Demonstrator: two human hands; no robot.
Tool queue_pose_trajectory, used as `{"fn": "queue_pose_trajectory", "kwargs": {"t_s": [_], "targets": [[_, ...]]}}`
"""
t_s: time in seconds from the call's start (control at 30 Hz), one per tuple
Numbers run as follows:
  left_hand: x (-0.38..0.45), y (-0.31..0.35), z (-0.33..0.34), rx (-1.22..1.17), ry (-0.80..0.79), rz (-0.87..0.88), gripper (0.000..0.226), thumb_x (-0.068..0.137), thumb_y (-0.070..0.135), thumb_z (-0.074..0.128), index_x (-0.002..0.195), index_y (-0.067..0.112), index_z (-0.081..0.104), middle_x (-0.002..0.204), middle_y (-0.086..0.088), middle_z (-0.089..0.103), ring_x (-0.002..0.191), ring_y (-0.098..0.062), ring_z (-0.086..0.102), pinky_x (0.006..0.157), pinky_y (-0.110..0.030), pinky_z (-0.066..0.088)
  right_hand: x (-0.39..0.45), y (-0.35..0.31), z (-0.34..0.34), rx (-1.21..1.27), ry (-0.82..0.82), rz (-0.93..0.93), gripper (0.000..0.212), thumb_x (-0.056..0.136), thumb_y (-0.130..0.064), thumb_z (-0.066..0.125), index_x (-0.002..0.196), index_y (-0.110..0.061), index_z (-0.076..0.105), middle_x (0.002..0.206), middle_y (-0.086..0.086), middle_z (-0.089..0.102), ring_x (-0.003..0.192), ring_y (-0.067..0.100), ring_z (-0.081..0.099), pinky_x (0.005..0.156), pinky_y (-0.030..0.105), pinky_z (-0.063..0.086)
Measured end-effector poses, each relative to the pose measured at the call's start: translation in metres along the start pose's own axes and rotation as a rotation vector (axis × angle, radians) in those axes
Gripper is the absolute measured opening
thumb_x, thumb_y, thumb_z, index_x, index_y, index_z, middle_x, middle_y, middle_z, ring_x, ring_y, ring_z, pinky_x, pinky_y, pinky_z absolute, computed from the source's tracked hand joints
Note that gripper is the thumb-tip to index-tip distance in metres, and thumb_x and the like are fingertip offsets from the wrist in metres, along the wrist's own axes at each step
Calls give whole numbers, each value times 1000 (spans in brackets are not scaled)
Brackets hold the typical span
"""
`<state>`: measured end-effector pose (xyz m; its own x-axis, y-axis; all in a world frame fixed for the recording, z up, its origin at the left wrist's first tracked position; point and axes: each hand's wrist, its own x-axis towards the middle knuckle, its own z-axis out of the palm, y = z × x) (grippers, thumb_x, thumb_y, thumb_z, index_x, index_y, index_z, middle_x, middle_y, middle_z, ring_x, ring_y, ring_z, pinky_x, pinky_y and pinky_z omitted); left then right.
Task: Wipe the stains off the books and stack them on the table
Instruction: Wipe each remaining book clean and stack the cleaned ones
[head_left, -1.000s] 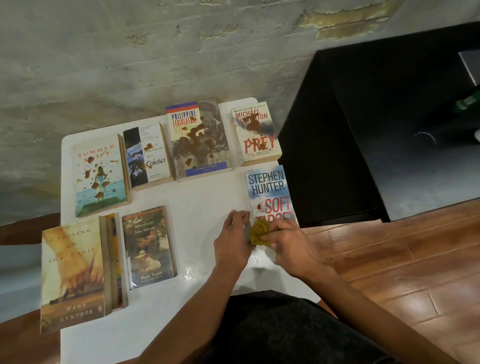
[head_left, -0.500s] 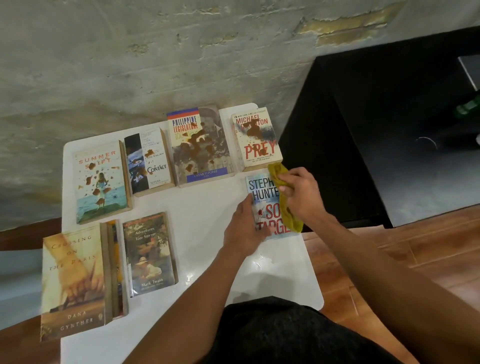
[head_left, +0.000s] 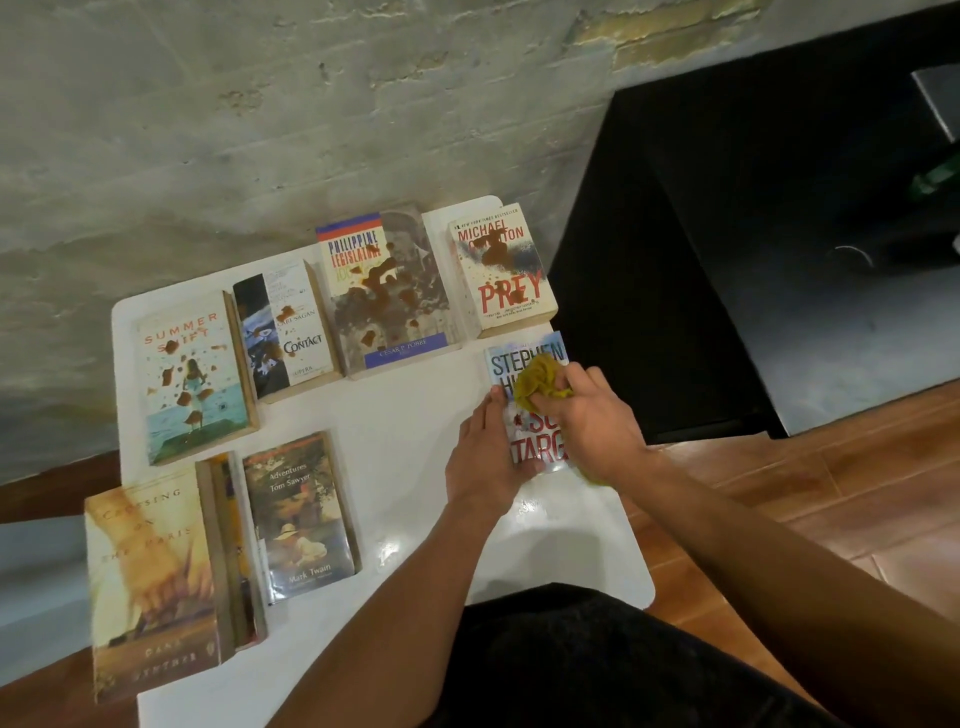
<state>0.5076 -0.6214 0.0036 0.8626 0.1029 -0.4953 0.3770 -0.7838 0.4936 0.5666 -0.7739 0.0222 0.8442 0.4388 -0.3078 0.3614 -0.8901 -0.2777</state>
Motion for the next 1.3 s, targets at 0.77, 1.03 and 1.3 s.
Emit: {"fn": "queue_pose_trajectory", "kwargs": {"t_s": [0.77,1.03,1.3], "targets": [[-7,3,2,-64,-36,-41,107,84,46,76,160,26,4,157,2,33,141,-19,36,109,-42,43,-41,7,-5,535,120,173,32,91,-9,68,122,-15,69,116,-7,48,111,11,45,92,19,47],[-1,5,1,-63,-31,-59,105,84,51,75,159,29,6,155,5,37,139,-18,41,111,-43,43,21,-10,-12,70,57,43,45,93,-12,57,137,-24,55,125,8,42,110,23,38,88,35,44],[-2,3,6,-67,-32,-72,106,81,49,78,158,29,7,152,4,40,135,-17,46,106,-43,47,25,4,-3,-3,87,133,71,88,-39,71,147,-31,32,131,5,30,117,24,31,91,35,51]]}}
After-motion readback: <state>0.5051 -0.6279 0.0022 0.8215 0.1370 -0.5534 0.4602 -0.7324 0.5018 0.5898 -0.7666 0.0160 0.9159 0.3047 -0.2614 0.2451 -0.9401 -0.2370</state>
